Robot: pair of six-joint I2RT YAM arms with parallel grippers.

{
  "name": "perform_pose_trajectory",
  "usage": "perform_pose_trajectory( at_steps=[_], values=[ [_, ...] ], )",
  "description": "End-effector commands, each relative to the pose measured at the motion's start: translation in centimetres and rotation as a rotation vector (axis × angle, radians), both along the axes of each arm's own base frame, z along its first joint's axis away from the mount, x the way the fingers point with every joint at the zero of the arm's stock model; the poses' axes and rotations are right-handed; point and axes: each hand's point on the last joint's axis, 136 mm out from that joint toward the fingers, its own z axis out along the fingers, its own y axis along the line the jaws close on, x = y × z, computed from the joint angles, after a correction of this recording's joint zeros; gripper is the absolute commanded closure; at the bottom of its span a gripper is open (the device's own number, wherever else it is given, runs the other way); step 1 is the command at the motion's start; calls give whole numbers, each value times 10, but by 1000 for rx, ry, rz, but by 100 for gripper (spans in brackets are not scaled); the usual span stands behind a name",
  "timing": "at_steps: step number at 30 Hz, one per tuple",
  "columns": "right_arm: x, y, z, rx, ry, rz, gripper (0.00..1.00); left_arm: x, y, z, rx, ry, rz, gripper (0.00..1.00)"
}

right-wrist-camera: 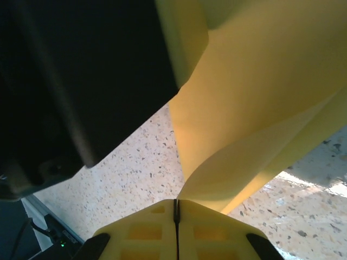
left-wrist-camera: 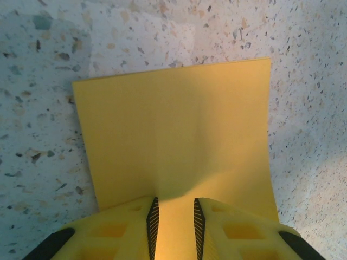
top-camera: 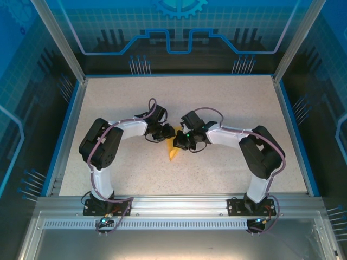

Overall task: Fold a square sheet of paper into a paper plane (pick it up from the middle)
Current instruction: Third fold the triangle at the center of the table.

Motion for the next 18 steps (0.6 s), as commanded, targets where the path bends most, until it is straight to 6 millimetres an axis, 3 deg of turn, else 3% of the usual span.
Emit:
perform_pose_trajectory(
  at_steps=[1,6,18],
  values=[
    [-7,-1,-10,-62,35,-4,93,4,1,26,-17,-59,-17,71],
    [-8,-5,-16,-89,47,-16,93,11,6,40,-13,-104,7,68],
    [2,-2,-20,-82,36,-87,93,3,21,-7,77,-5,41,77]
  ],
)
